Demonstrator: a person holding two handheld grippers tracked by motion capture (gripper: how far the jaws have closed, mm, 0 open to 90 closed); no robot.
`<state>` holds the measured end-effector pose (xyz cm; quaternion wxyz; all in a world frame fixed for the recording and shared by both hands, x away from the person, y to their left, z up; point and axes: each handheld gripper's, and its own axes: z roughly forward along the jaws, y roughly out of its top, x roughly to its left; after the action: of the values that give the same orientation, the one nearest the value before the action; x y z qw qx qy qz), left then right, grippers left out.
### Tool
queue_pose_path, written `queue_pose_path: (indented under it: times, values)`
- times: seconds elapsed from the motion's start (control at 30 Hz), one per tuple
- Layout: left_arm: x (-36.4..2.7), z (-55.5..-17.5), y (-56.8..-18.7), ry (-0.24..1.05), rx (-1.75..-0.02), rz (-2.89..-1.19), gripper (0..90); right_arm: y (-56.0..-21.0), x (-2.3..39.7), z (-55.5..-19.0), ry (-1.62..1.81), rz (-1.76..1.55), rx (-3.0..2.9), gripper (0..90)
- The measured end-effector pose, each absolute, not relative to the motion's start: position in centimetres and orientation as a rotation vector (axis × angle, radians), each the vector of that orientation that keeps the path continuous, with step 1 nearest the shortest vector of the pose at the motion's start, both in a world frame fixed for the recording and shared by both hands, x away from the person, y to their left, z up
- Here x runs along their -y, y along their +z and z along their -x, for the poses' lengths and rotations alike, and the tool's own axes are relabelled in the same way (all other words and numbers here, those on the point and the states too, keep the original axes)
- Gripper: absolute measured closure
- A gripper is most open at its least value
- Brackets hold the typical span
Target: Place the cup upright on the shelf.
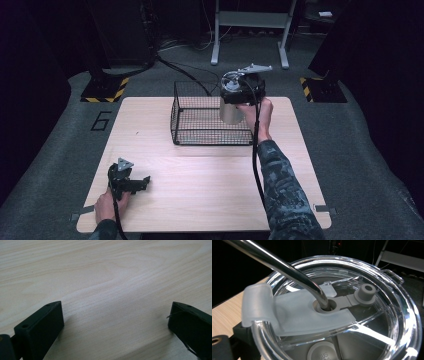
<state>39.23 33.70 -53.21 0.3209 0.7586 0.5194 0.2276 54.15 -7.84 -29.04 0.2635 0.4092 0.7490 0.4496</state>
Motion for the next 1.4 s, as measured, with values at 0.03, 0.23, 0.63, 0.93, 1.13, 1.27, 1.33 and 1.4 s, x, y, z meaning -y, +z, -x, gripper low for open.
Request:
queue_pose_path:
  times: [0.03,0.23,0.63,0.93,1.13,1.27,1.33,1.4]
  values:
    - [-33.7,-39.2,-53.2,0.598,-1.365,-1.993,0.1,-29.1,7.8,-54.2,1.211,-1.118,-2.028,3.6]
    - [-33.7,-39.2,-53.2,0.597,-1.365,-1.992,0.1,-29.7,7.6,-54.9,1.195,-1.132,-2.03,3.6]
    - [-33.7,-39.2,-53.2,0.595,-1.367,-1.992,0.1,-30.8,6.7,-55.9,1.159,-1.148,-2.037,3.6]
    - [-33.7,-39.2,-53.2,0.594,-1.36,-2.004,0.1,-31.2,6.4,-56.4,1.151,-1.156,-2.039,3.6]
    - [-33.8,-39.2,-53.0,0.574,-1.36,-2.022,0.1,-31.4,6.2,-56.7,1.145,-1.151,-2.042,3.6]
    - [-33.8,-39.2,-53.0,0.575,-1.358,-2.024,0.1,-31.6,6.1,-56.9,1.147,-1.149,-2.041,3.6]
    - [-33.9,-39.2,-53.0,0.579,-1.356,-2.028,0.1,-31.7,6.0,-57.1,1.142,-1.152,-2.038,3.6]
    - [-33.9,-39.2,-53.0,0.579,-1.357,-2.027,0.1,-31.9,5.8,-57.2,1.145,-1.155,-2.038,3.6]
